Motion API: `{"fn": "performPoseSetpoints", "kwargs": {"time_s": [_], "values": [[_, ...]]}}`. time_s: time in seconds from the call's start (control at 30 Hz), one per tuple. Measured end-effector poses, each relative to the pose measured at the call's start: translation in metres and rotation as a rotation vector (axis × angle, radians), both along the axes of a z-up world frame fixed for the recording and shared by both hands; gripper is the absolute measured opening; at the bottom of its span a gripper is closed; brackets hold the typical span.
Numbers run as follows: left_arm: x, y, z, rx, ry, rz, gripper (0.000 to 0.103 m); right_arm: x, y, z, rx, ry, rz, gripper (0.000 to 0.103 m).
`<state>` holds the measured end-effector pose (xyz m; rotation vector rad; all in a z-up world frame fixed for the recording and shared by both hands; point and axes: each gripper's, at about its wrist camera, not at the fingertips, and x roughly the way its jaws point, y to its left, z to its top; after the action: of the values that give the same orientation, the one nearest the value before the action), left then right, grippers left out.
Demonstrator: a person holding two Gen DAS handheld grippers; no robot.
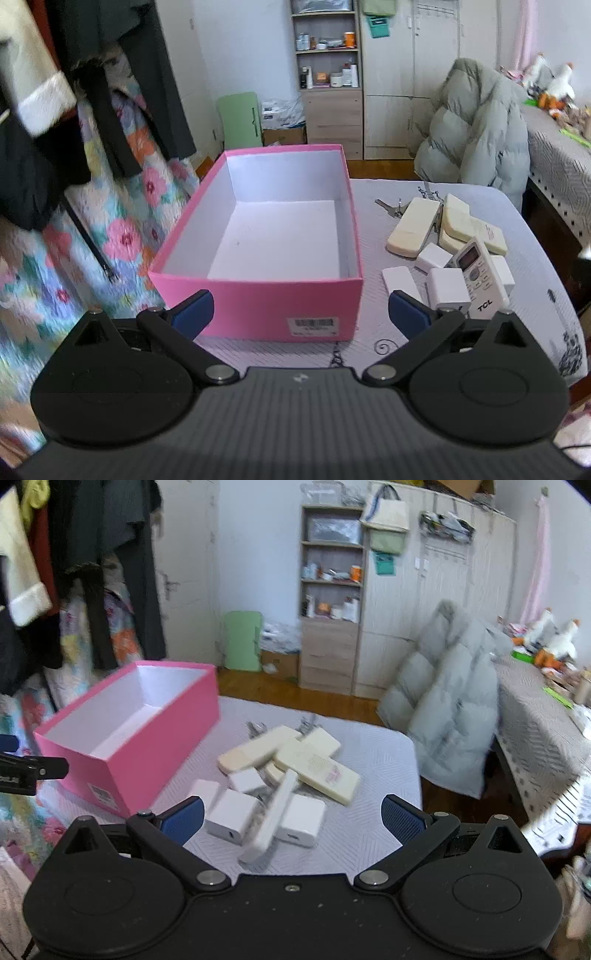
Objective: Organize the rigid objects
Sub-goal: 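Move the left gripper to the pink box wall and close on it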
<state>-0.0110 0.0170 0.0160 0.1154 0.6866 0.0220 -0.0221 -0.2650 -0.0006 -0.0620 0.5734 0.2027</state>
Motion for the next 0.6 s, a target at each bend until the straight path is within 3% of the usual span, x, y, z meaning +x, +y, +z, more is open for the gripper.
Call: {"fn": "performPoseSetpoints", "kwargs": {"time_s": [0.17,0.4,0.5,0.6], "values": [[0.008,0.015,0.025,0.078,0.011,-0.111,0.100,0.009,-0.007,0.005,0.082,-0.043,0.177,0.103],[0.041,0.050,0.050,0.241,0.007,-0.093,0.099,0.044,0.006,0.014,0.004,0.078,0.301,0.103],[0.058,0.069,0.049,0.231,0.041,-0.072,0.094,0.059,0.012,0.006,-0.033,0.128,0.296,0.103],[0.079,0.089,0.045,0.163,0.093,-0.057,0.085,0.075,0.014,-0.006,-0.045,0.206,0.281,0.095]]}}
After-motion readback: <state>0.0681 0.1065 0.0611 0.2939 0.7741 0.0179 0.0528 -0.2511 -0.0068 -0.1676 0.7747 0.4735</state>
